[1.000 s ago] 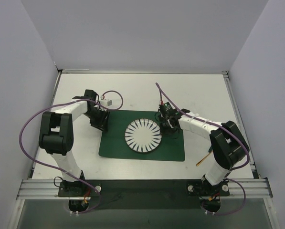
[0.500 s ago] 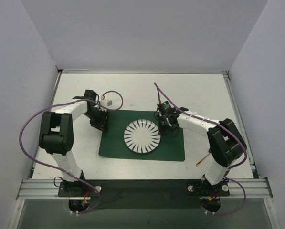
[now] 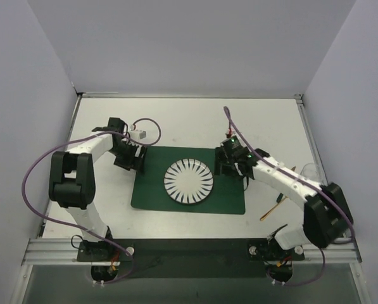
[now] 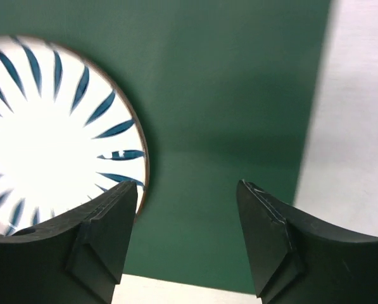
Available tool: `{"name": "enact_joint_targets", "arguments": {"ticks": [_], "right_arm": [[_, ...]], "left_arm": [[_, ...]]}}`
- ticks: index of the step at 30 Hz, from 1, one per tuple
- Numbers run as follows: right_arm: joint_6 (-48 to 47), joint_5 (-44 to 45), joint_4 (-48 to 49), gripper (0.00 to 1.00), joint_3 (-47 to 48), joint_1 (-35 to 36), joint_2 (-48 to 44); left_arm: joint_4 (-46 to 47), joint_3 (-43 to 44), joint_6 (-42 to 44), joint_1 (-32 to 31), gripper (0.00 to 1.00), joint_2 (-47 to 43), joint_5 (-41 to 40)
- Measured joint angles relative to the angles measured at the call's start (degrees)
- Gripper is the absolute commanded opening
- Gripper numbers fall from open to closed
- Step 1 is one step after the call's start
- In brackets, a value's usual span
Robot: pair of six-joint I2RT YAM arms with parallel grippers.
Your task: Set the dinner table for one person
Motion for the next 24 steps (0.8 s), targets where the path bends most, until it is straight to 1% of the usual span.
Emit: {"name": "enact_joint_targets", "arguments": {"ticks": [3,6,8,11,13,15,18,21,24], "right_arm": [[4.20,3.13,-1.18,0.66,-4.90,-3.56,-12.37],[9.90,4.81,-3.63,0.64,-11.50,-12.66,-23.76],[13.16,5.70,-6.95,0.64,-16.46,-18.12,-29.46],[17.09,5.64,-13.68,0.63,-24.00,-24.35,-37.88],[18.23,4.92,-16.98,0.63,-26.71,-28.22,-41.59],[18.51,3.96,-18.99,0.63,-27.76,-33.53,-43.08],[18.49,2.10,-19.34,0.64,-27.78,-39.98,-41.42],[18.49,1.40,-19.23,0.62,-27.67,-42.56,-36.04],[18.14,2.32,-18.82,0.58,-27.50,-43.28,-32.37]], "left_arm": [[-0.48,0.48,0.26,0.59,0.90,-1.73,-0.24],[-1.42,1.77,0.44,1.05,0.90,-3.34,-0.24],[-2.01,3.10,0.57,1.29,0.90,-3.89,-0.20],[-2.60,4.07,1.01,1.40,0.91,-4.50,0.00],[-3.28,4.07,1.31,1.40,0.91,-5.25,0.15],[-3.61,4.00,1.60,1.40,0.91,-6.21,0.35],[-4.02,4.00,1.95,1.40,0.91,-7.61,0.96],[-4.24,4.00,2.47,1.40,0.91,-8.20,2.23],[-4.50,4.00,2.67,1.42,0.91,-8.20,3.48]]}}
